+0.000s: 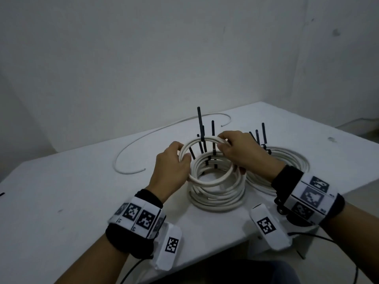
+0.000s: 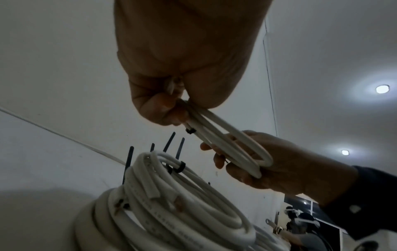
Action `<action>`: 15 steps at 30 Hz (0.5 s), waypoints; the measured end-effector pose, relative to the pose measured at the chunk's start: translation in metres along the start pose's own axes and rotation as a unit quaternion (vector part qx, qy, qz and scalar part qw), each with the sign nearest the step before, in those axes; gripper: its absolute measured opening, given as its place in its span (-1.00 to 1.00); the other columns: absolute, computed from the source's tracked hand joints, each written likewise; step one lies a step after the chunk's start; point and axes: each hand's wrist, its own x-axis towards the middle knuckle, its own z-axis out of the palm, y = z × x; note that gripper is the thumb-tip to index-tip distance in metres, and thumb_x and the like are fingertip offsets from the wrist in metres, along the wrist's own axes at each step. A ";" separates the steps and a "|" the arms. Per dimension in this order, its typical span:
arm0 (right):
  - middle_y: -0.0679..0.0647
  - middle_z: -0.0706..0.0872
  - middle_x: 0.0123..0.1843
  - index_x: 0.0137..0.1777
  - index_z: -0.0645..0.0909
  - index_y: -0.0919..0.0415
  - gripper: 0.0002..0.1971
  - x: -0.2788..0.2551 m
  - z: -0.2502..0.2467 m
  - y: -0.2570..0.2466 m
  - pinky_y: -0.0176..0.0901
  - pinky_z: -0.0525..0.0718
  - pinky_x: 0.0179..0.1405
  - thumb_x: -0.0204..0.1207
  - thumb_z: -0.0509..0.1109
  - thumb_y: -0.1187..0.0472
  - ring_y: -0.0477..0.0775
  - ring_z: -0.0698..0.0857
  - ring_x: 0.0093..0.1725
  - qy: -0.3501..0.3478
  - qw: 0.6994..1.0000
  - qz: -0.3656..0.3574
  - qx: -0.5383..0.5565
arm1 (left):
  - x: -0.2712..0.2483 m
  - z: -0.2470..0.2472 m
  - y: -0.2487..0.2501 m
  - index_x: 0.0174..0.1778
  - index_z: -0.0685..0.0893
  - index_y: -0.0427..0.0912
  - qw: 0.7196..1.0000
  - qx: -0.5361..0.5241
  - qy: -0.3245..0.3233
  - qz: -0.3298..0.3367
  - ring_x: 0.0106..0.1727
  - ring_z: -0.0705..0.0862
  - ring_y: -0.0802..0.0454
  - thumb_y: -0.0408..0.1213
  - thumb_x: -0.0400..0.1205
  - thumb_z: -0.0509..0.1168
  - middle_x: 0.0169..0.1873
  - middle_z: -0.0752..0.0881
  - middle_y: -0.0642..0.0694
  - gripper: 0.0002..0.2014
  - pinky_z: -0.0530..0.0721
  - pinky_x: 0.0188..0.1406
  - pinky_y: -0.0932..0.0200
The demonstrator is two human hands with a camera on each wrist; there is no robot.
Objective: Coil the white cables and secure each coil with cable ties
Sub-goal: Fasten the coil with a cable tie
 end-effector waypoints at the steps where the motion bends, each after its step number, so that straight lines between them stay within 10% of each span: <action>1: 0.16 0.63 -0.37 -0.03 0.61 0.32 -0.82 0.000 -0.001 0.004 -0.30 0.40 -0.82 0.65 0.20 0.25 -0.11 0.51 -0.78 -0.008 1.000 0.012 -0.010 | 0.002 0.005 0.000 0.00 0.59 -0.16 1.000 0.018 0.000 0.009 -0.44 0.66 -0.06 -0.25 0.68 0.23 -0.38 0.69 -0.17 -0.91 0.54 -0.53 0.22; 6: 0.30 0.71 -0.13 0.06 0.59 0.46 -0.78 0.011 0.001 0.020 -0.33 0.41 -0.74 0.62 0.22 0.29 0.08 0.60 -0.47 -0.044 0.985 0.032 -0.164 | 0.013 0.025 -0.007 -0.08 0.63 -0.32 0.995 0.098 -0.024 0.016 -0.28 0.68 -0.14 -0.24 0.66 0.24 -0.30 0.69 -0.20 -0.81 0.61 -0.33 0.10; 9: 0.33 0.72 0.03 0.13 0.60 0.42 -0.77 0.016 0.007 0.030 -0.06 0.58 -0.21 0.55 0.24 0.34 0.31 0.67 0.00 -0.049 0.977 0.030 -0.205 | 0.015 0.033 -0.014 -0.01 0.63 -0.34 0.987 0.153 -0.045 0.036 -0.19 0.66 -0.13 -0.22 0.67 0.23 -0.20 0.70 -0.22 -0.78 0.58 -0.26 0.06; 15: 0.27 0.63 0.20 0.31 0.52 0.26 -0.60 0.016 0.007 0.037 -0.08 0.48 0.01 0.58 0.36 0.04 0.25 0.60 0.17 -0.076 0.973 0.034 -0.217 | 0.017 0.029 -0.012 0.04 0.55 -0.27 0.974 0.211 -0.083 0.023 -0.09 0.63 -0.13 0.14 0.68 0.16 -0.17 0.62 -0.16 -0.55 0.47 -0.25 0.09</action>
